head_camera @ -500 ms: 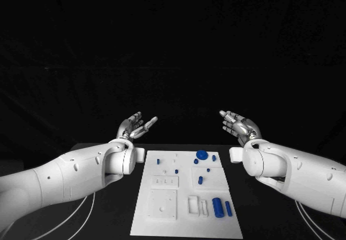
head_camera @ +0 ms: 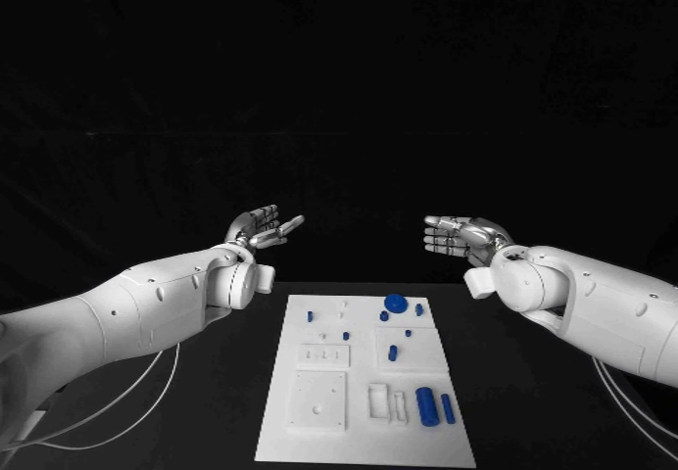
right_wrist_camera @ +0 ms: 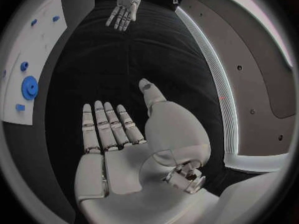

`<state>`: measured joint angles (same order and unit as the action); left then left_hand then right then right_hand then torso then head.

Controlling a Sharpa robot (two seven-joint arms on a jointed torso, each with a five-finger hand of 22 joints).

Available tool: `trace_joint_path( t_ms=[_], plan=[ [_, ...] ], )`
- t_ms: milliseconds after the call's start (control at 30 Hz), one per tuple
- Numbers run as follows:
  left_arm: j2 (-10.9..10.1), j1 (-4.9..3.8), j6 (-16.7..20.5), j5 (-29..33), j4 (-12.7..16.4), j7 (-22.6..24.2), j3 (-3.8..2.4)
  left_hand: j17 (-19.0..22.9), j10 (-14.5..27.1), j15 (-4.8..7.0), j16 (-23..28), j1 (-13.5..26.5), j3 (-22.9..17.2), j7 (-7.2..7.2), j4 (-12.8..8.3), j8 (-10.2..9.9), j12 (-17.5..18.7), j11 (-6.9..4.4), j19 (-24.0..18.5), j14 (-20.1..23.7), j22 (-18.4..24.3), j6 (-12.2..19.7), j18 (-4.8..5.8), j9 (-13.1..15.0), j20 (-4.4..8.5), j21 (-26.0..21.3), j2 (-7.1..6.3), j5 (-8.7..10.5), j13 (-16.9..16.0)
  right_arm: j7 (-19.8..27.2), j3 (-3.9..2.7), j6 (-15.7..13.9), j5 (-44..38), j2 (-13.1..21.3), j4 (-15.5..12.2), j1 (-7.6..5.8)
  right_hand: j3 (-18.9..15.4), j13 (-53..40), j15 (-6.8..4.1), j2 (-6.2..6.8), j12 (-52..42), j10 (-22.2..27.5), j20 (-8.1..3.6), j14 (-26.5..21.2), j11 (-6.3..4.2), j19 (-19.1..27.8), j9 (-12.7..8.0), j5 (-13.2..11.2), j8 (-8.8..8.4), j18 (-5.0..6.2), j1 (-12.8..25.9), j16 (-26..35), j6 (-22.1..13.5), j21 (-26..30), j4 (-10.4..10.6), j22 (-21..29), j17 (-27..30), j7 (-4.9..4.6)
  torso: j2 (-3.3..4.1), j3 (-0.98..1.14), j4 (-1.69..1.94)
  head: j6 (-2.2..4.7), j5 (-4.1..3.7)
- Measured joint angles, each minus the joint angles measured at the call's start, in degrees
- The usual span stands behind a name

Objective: Assemble the parts on the task board

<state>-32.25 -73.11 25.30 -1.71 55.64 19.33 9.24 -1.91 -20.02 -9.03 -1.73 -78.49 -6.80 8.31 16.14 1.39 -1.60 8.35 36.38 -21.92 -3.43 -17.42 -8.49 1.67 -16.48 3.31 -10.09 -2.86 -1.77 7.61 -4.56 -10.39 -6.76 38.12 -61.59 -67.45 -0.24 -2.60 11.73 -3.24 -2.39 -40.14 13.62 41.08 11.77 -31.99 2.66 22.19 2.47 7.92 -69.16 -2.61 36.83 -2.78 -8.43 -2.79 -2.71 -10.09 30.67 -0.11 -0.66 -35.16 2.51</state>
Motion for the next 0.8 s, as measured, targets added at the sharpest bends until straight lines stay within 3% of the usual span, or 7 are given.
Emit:
trace_joint_path(
  t_ms=[100, 233, 300, 400, 433, 633, 800],
  plan=[
    [-0.35, 0.0, -1.17, -0.13, 0.43, -0.37, 0.01, -0.17, -3.77, -0.4, 0.0, 0.14, -0.49, 0.09, -1.44, 0.23, 0.0, 0.86, 1.37, -2.53, -0.19, -2.18, -0.88, 0.16, 0.09, 0.24, 1.76, 0.0, -0.19, -0.8, -0.1, 1.39, -3.4, -0.41, 1.41, 0.17, 0.8, -0.16, -0.04, 0.0, -0.2, -3.61, -0.58, 2.78, -0.31, -2.35, 0.12, -0.09, 0.0, -0.04, -0.76, -0.03, 3.42, -0.08, -1.26, -0.15, -0.15, 0.1, -0.01, -0.05, -0.04, -0.74, 0.16],
    [-1.15, 0.01, -2.53, -0.26, 1.13, -0.47, 0.02, -1.05, -12.67, -1.62, -2.61, 0.6, -0.2, 0.55, -5.84, 0.89, -0.79, 2.01, 8.39, -16.69, -1.11, -9.12, -1.75, 0.63, 1.1, 2.32, 4.68, 0.01, -0.65, -0.83, 0.0, 1.07, -12.74, -0.41, 2.73, 0.84, 2.2, -0.39, -0.69, 0.0, -0.39, -9.76, -1.53, 8.95, -1.07, -8.22, 0.37, -0.74, 0.35, -0.89, -1.35, -0.33, 9.17, -0.78, -3.07, -0.52, -0.48, 0.56, 0.02, -0.12, -0.13, -1.83, 0.46],
    [-1.55, 0.01, -3.06, -0.39, 1.7, -0.47, 0.02, -1.76, -23.6, -1.71, -5.92, 0.23, 0.5, 1.11, -8.83, 1.66, -1.45, 2.18, 13.33, -29.94, -2.05, -16.99, -1.72, 1.07, 3.68, 4.95, 6.43, -0.26, -1.1, -0.81, 0.0, 0.73, -17.37, -0.6, 2.74, 0.87, 3.24, -0.5, -1.52, 0.0, -0.39, -13.2, -2.39, 12.93, -1.77, -12.1, 0.58, -1.09, 0.59, -0.88, -1.35, -0.63, 12.73, -1.45, -4.11, -0.72, -0.81, 0.83, 0.07, -0.15, -0.17, -2.1, 0.55],
    [-2.3, 0.0, -3.63, -0.76, 2.63, -0.45, 0.01, -2.02, -38.88, 1.35, -8.99, -0.34, 1.96, 1.35, -13.35, 2.11, -1.48, 0.5, 19.76, -39.9, -3.38, -33.27, 1.83, 2.09, 8.41, 8.92, 9.35, -0.85, -1.49, -0.81, -0.04, 0.42, -23.51, -0.88, 2.31, 0.84, 5.29, -0.59, -3.4, 0.0, -0.53, -17.76, -4.23, 19.36, -2.99, -18.19, 0.79, -1.56, 0.64, -0.89, -1.35, -1.16, 17.2, -2.72, -5.66, -1.0, -1.53, 1.32, 0.2, -0.16, -0.23, -2.46, 0.64],
    [-2.74, -0.01, -3.89, -1.05, 3.25, -0.45, 0.01, -2.22, -41.16, 2.25, -9.65, -0.69, 2.18, 1.08, -14.25, 2.11, -1.49, -0.09, 21.24, -42.15, -3.77, -35.66, 2.32, 2.18, 9.57, 9.96, 9.74, -0.85, -1.56, -0.91, -0.06, 0.41, -26.43, -0.91, 1.98, 0.82, 6.06, -0.62, -4.08, 0.01, -0.62, -18.93, -4.85, 21.34, -3.35, -20.03, 0.86, -1.56, 0.64, -0.88, -1.37, -1.39, 18.27, -3.14, -5.97, -1.07, -1.84, 1.43, 0.25, -0.15, -0.25, -2.52, 0.66],
    [-6.08, -0.3, -5.53, -3.35, 8.83, -0.56, -0.02, -3.54, -44.0, 5.13, -11.58, -1.23, 3.0, 0.58, -17.75, 2.11, -1.48, -1.38, 24.71, -48.91, -6.5, -38.26, 3.63, 2.18, 13.36, 15.34, 10.28, -0.85, -1.61, -2.82, -0.07, 0.44, -42.38, -0.83, -0.56, 0.81, 9.84, -0.69, -8.23, 1.95, -0.62, -24.02, -9.15, 34.16, -5.26, -32.28, 1.05, -1.56, 0.98, -0.89, -2.33, -3.82, 22.94, -7.05, -7.25, -2.21, -5.08, 2.07, 0.99, -0.09, -0.46, -2.79, 0.69],
    [-8.85, -0.57, -6.91, -5.52, 14.48, -0.92, -0.1, -4.12, -43.99, 5.15, -11.58, -1.46, 4.06, 0.58, -19.51, 2.11, -1.49, -1.39, 22.89, -49.33, -8.65, -38.26, 3.81, 2.17, 13.72, 18.99, 10.51, -0.85, -1.6, -4.74, -0.08, 0.27, -53.99, -0.58, -3.19, 0.84, 11.2, -0.69, -10.52, 3.52, -0.62, -25.73, -11.94, 40.33, -6.37, -40.44, 1.04, -1.56, 0.98, -0.89, -2.39, -11.08, 24.69, -11.42, -7.63, -4.27, -11.92, 2.71, 2.11, -0.16, -0.43, -2.52, 0.22]
  ],
)
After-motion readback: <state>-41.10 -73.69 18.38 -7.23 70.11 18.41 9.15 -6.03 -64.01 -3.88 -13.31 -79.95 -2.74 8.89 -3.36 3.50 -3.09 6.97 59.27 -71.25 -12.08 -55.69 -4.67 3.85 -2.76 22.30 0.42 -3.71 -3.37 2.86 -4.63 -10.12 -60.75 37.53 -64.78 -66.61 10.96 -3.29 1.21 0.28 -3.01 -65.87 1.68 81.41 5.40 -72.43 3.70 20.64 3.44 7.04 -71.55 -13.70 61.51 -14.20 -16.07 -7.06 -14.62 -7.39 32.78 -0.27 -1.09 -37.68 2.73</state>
